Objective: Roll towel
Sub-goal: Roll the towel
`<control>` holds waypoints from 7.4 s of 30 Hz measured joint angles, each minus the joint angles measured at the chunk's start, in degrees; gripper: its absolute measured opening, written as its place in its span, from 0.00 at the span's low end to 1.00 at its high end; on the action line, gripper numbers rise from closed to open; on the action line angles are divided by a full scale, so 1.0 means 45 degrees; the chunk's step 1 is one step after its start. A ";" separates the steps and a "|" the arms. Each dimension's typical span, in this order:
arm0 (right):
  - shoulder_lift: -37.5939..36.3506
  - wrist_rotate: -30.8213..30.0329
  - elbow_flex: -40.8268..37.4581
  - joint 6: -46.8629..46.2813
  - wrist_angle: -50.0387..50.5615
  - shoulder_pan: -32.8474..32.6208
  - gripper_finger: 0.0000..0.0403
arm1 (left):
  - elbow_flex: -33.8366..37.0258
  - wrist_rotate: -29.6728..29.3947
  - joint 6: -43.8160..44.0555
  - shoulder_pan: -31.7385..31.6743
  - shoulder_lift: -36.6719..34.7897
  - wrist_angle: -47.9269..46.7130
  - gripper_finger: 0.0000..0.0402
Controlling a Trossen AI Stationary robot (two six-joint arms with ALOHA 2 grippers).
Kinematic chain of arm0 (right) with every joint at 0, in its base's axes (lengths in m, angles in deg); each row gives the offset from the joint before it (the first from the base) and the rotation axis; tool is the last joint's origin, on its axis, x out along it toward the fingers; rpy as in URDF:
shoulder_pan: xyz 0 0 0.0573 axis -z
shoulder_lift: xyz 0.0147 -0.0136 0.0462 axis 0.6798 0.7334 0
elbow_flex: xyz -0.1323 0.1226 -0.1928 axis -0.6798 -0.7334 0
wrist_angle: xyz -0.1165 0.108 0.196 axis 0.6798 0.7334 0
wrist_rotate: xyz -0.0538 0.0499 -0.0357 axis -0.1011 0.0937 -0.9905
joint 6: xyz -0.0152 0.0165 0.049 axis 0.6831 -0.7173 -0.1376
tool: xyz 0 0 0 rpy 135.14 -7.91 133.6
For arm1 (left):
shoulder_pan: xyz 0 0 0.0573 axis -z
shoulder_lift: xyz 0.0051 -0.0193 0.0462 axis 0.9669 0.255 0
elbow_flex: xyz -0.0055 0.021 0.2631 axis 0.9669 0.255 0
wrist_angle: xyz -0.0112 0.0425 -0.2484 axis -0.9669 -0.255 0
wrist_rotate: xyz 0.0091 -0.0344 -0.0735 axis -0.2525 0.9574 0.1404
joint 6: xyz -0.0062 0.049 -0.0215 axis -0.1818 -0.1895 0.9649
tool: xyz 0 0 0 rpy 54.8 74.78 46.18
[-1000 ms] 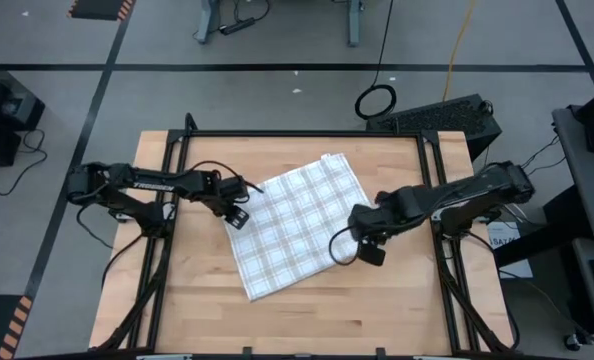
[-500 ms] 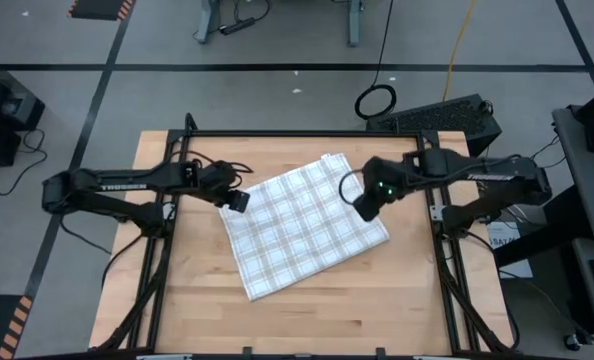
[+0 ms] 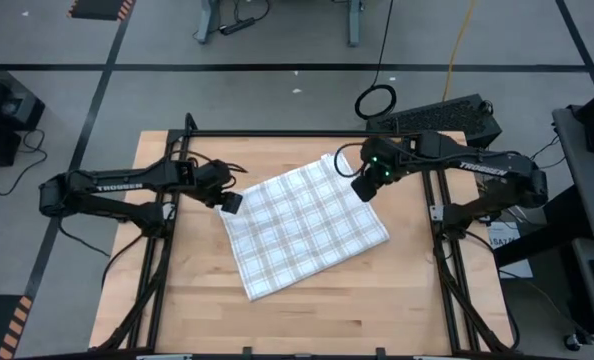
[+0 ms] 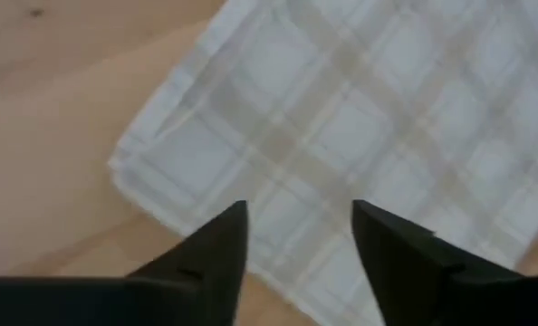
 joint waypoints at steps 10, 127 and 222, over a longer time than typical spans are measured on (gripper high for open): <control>0.0360 -0.0005 0.0000 0.2606 -0.0426 0.1352 0.00 | 0.0001 0.1139 -0.2989 -0.2326 0.0766 -0.0458 0.83; 0.9167 0.4423 0.0015 1.5479 -0.6521 0.7494 0.50 | -0.0353 -0.0746 -1.5047 -0.3081 0.5965 0.1417 0.02; 0.2922 0.3750 -0.3807 0.9723 -0.0950 0.2729 0.00 | -0.2536 -0.3543 -0.4009 0.6245 0.3755 -0.1655 0.02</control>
